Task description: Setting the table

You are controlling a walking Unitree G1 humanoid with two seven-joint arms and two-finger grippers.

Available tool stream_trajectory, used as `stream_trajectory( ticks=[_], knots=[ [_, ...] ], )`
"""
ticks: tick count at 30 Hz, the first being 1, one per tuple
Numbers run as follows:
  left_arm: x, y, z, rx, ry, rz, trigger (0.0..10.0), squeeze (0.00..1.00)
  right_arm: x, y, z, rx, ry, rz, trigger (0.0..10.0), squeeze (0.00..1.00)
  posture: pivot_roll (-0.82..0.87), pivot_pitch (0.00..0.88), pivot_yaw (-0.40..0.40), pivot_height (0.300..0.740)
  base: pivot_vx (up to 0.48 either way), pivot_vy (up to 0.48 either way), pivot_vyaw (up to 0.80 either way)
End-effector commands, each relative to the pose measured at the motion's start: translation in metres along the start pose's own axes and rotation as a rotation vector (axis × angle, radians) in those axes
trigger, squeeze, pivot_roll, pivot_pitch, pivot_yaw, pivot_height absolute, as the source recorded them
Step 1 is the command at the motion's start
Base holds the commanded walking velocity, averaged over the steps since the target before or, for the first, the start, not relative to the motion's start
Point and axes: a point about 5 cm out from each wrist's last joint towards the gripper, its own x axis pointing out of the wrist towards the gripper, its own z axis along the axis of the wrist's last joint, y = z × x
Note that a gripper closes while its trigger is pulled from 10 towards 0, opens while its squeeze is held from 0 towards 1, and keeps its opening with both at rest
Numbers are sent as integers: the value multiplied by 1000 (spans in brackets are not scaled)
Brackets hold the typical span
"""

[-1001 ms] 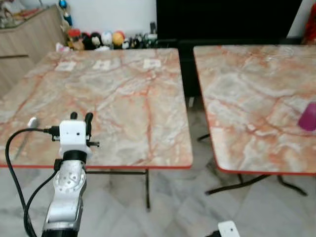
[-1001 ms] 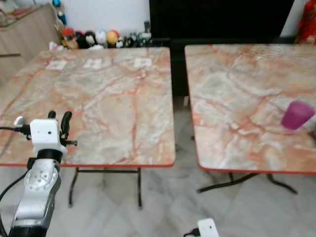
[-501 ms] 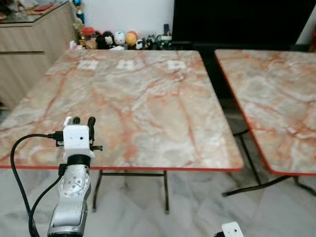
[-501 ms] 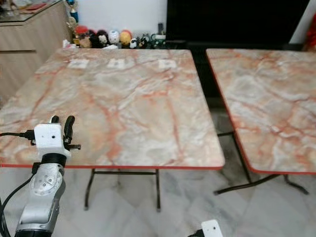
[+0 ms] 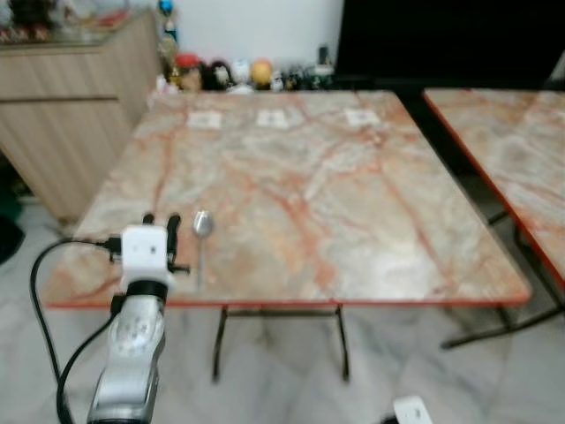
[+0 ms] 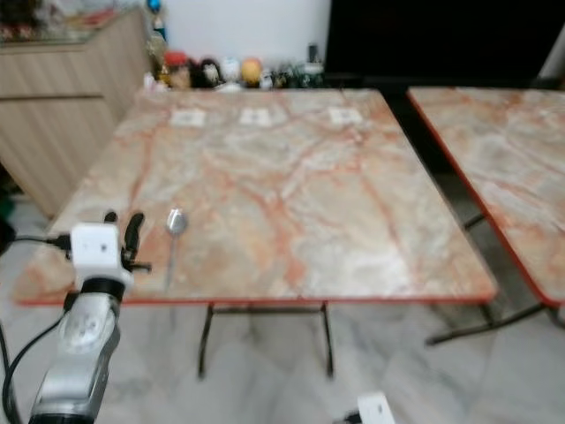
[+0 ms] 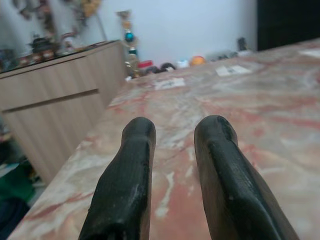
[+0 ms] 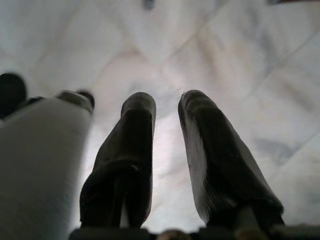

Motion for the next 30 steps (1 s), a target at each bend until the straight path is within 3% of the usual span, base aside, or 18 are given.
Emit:
stream_trajectory(
  ticks=[1, 10, 13, 23, 30],
  knots=[
    [2, -8, -3, -13, 23, -47, 10000, 0, -1, -2, -7, 7, 20, -7, 10000, 0, -27, 23, -1, 740, 0, 0, 0],
    [-4, -26, -8, -50, 67, -174, 10000, 0, -1, -1, -7, 8, 20, -6, 10000, 0, -23, 23, 0, 740, 0, 0, 0],
    [-3, -25, -8, -27, 65, -168, 10000, 0, -1, -1, -7, 8, 20, -6, 10000, 0, -26, 22, 1, 740, 0, 0, 0],
    [-2, -19, -11, -15, 82, -158, 10000, 0, -1, -1, -6, 9, 20, -6, 10000, 0, -20, 23, 2, 740, 0, -375, 0],
    [-3, -23, -14, -27, 106, -175, 10000, 0, -1, -1, -5, 10, 17, -6, 10000, 0, -16, 23, 4, 740, 0, 0, 0]
  ],
)
